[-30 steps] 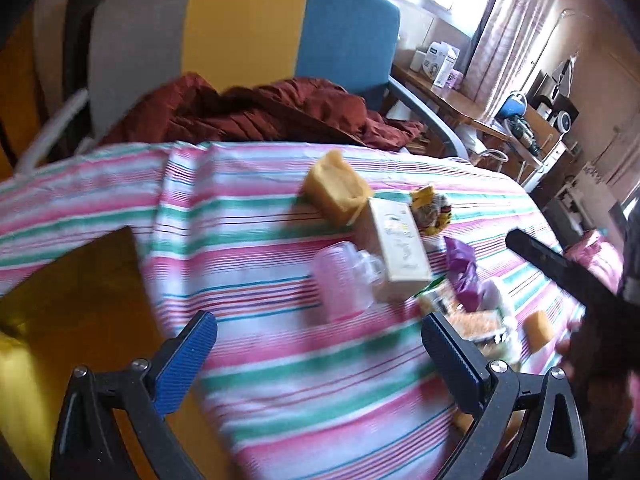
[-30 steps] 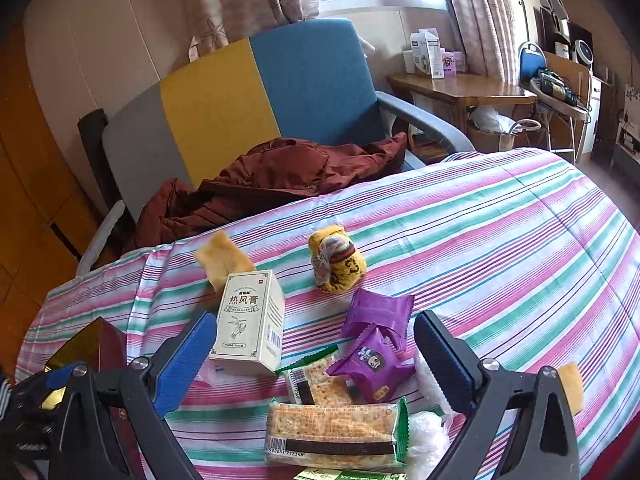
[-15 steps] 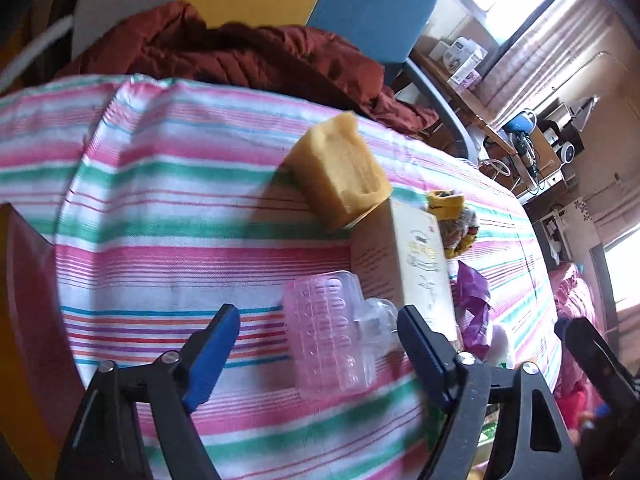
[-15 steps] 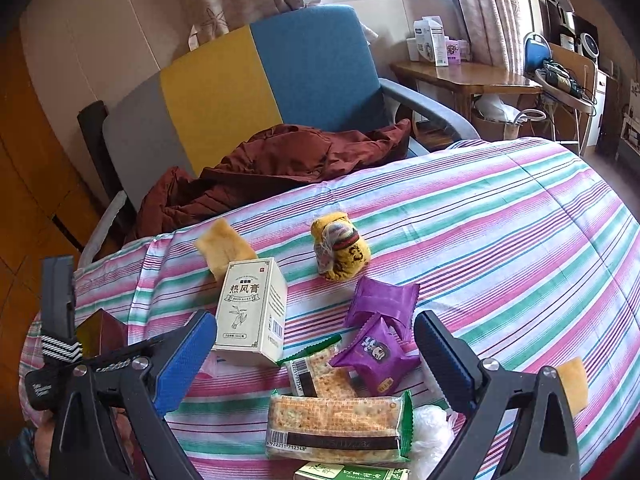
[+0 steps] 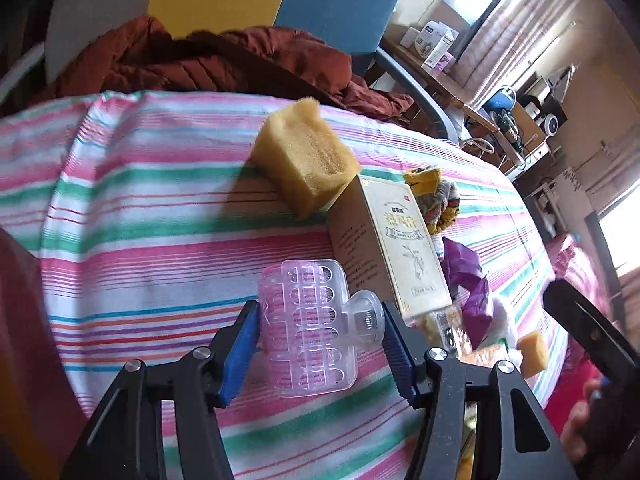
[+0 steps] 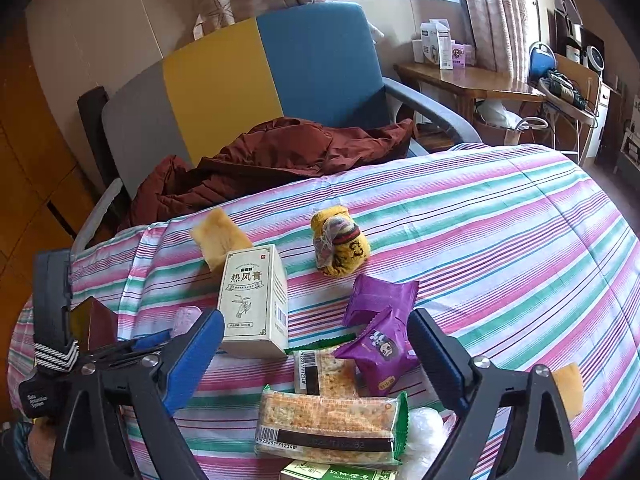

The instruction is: Organize objects

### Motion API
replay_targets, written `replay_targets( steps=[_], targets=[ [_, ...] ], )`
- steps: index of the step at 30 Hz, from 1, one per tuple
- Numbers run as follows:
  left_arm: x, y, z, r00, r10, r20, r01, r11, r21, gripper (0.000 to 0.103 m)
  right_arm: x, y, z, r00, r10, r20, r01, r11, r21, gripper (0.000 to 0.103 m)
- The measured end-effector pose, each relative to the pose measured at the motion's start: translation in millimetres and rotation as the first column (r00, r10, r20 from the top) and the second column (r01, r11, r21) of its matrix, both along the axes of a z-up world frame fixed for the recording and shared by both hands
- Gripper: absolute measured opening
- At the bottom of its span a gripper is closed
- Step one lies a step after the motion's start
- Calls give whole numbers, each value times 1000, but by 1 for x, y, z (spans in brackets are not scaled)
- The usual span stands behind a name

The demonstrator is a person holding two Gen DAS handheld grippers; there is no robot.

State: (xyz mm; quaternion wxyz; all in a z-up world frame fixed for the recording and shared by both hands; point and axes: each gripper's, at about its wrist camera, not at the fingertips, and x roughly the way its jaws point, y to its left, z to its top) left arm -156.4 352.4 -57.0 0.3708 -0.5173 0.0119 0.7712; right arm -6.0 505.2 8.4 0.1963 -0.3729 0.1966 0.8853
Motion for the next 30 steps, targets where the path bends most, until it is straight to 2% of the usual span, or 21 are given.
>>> replay_targets(
  steps=[7,13,16,18,19,23,30],
  targets=[
    [23,-23,33,996,-42,-76,46,998,53,60,-19,-10,-8,996,63,58,-62,998,-22,93],
    [40,-60,55,992,-27,-122,38,995,92,60,-74,-28,-22,971,149,186,-156,988,21,90],
    [47,-83,65,990,3,-142,13,994,111,60,-103,-31,-41,953,158,260,-168,986,18,80],
    [50,-98,69,988,20,-152,-3,993,114,60,-116,-33,-53,939,170,300,-181,984,8,53],
    [52,-108,71,988,31,-153,-13,993,117,60,-118,-34,-57,935,179,305,-185,983,-8,52],
    [54,-141,72,985,75,-155,-57,991,120,60,-104,-44,-47,945,182,273,-192,981,12,52],
    [51,-209,61,970,188,-153,-178,981,79,60,-75,-84,16,960,248,127,-256,965,51,52]
  ],
)
